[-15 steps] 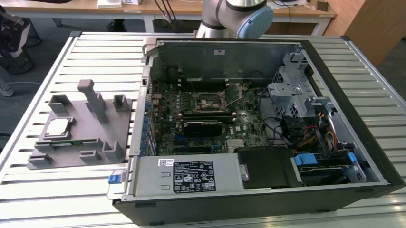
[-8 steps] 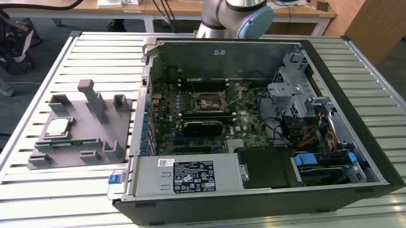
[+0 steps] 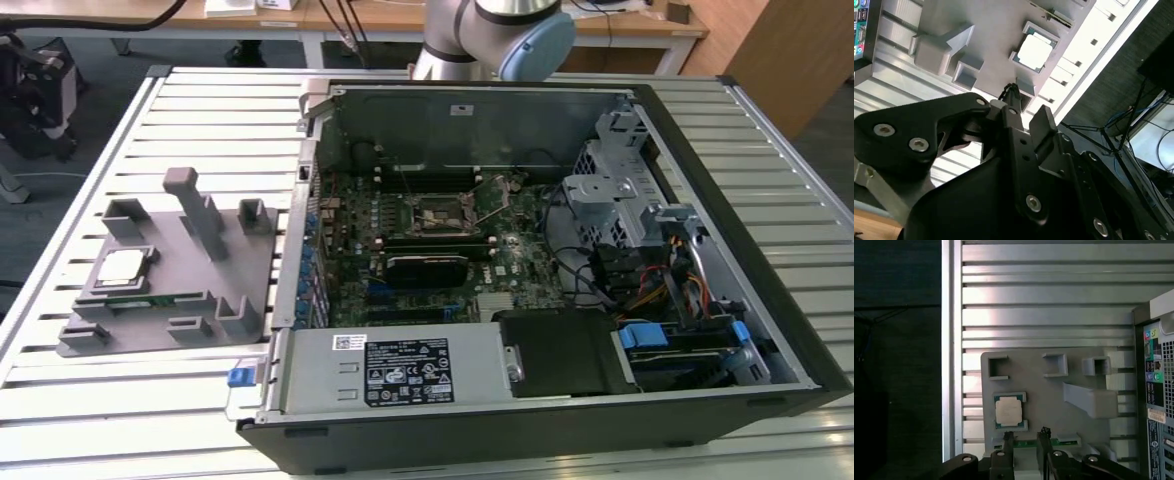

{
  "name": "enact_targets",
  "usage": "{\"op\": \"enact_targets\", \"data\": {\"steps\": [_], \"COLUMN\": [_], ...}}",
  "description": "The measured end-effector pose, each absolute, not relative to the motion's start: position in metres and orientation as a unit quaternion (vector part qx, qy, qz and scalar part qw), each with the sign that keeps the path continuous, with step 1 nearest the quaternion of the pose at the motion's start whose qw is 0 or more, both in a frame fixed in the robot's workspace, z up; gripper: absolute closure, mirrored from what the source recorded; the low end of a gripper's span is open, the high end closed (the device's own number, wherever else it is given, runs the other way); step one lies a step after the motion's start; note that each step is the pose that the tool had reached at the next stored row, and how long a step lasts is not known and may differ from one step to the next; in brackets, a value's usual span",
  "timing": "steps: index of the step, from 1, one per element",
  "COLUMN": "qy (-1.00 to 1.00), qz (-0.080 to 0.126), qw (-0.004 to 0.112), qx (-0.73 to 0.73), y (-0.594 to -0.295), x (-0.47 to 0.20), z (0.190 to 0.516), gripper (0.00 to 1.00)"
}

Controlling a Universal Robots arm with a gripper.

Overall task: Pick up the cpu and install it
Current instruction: 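Pick up the cpu and move it towards the insertion slot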

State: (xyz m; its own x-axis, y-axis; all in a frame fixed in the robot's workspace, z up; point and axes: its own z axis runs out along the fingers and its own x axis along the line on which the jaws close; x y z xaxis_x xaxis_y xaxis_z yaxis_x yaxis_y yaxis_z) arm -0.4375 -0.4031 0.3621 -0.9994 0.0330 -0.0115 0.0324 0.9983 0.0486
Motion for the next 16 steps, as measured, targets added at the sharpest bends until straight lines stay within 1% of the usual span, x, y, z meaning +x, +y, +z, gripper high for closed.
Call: {"op": "enact_targets", "data": {"steps": [2, 3, 5, 6, 8, 9, 10, 11, 12, 13, 14, 16], "qy": [1.0, 1.0, 1.0, 1.0, 1.0, 1.0, 1.0, 1.0, 1.0, 1.0, 1.0, 1.0], "qz": [0.024, 0.024, 0.024, 0.024, 0.024, 0.024, 0.024, 0.024, 0.024, 0.024, 0.024, 0.024], "qw": [0.006, 0.006, 0.006, 0.006, 0.006, 0.006, 0.006, 0.006, 0.005, 0.005, 0.005, 0.005], "qx": [0.016, 0.015, 0.014, 0.013, 0.012, 0.011, 0.01, 0.009, 0.008, 0.008, 0.007, 0.006], "y": [-0.403, -0.403, -0.404, -0.404, -0.404, -0.404, -0.404, -0.404, -0.404, -0.404, -0.404, -0.404], "x": [-0.438, -0.438, -0.438, -0.438, -0.438, -0.438, -0.438, -0.438, -0.438, -0.438, -0.438, -0.438], "z": [0.36, 0.359, 0.357, 0.356, 0.354, 0.352, 0.351, 0.349, 0.348, 0.346, 0.345, 0.342], "gripper": [0.59, 0.59, 0.47, 0.47, 0.36, 0.36, 0.3, 0.3, 0.24, 0.24, 0.18, 0.18]}}
